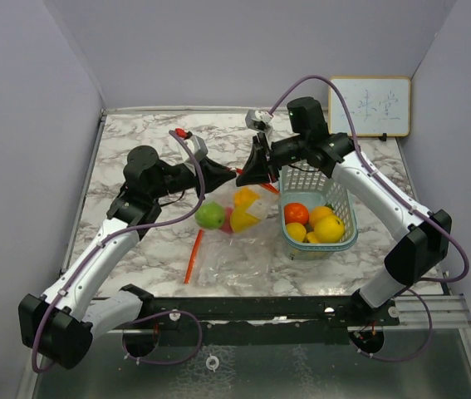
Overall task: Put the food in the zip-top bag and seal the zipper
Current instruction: Zip the zipper food storage bag.
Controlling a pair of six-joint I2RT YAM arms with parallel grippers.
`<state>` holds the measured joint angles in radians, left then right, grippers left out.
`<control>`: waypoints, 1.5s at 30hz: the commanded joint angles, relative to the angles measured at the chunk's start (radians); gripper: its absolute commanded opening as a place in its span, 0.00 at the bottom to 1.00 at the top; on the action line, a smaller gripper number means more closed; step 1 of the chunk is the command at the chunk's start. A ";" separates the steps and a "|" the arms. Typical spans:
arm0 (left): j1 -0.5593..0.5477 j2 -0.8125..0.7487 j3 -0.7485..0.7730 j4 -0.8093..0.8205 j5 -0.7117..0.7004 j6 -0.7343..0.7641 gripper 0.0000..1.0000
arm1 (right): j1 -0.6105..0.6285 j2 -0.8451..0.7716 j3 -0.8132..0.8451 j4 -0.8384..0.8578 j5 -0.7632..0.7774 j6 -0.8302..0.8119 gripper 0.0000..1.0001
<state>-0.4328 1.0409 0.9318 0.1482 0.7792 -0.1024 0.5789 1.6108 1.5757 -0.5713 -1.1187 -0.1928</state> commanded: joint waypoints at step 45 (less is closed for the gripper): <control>0.012 0.056 0.062 -0.098 -0.054 0.023 0.00 | 0.009 0.069 0.062 0.158 0.039 0.004 0.37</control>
<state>-0.4255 1.0908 0.9428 0.0231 0.7139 -0.0734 0.5835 1.6714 1.6333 -0.4671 -1.0813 -0.2077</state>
